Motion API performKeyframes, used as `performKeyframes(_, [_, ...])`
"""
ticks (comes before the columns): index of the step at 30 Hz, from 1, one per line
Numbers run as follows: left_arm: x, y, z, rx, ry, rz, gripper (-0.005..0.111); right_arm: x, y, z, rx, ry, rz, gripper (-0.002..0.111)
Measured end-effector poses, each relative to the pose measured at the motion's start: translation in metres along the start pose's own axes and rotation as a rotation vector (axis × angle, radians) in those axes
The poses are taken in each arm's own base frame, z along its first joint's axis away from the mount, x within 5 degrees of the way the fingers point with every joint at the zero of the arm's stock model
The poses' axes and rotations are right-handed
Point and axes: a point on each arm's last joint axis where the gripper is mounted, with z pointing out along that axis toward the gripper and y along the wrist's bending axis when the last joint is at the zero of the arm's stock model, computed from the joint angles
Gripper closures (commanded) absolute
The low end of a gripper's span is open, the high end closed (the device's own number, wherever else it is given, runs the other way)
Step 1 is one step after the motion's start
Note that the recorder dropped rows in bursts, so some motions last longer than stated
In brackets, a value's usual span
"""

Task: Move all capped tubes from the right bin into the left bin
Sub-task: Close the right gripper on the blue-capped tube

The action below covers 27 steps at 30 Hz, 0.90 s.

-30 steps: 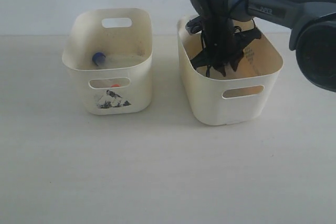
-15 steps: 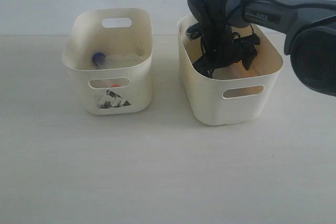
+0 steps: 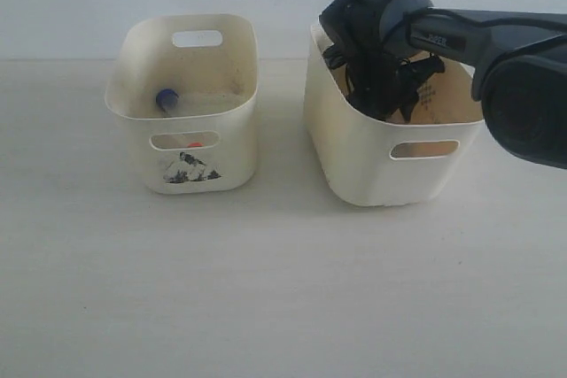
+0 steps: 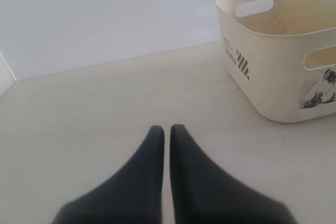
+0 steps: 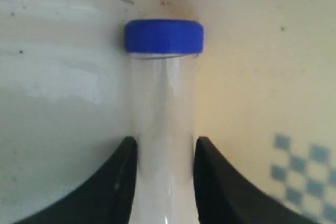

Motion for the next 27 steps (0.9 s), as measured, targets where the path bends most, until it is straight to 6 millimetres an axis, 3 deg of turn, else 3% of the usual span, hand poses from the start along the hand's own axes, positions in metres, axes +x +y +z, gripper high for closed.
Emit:
performKeyframes(4, [0.0, 0.0, 0.0, 0.0, 0.0, 0.0, 0.102, 0.0001, 0.0002, 0.0009, 0.003, 0.001, -0.002, 0.044])
performKeyframes(7, [0.0, 0.0, 0.0, 0.0, 0.0, 0.0, 0.102, -0.0007, 0.0028, -0.003, -0.011, -0.007, 0.003, 0.042])
performKeyframes(10, [0.0, 0.0, 0.0, 0.0, 0.0, 0.0, 0.102, -0.0003, 0.0073, -0.0039, -0.04, -0.006, 0.011, 0.057])
performKeyframes(16, [0.0, 0.0, 0.0, 0.0, 0.0, 0.0, 0.102, 0.0, 0.0029, -0.0013, -0.024, 0.002, 0.007, 0.109])
performKeyframes(27, [0.0, 0.0, 0.0, 0.0, 0.0, 0.0, 0.102, -0.0004, 0.001, -0.0037, -0.027, 0.013, 0.004, 0.108])
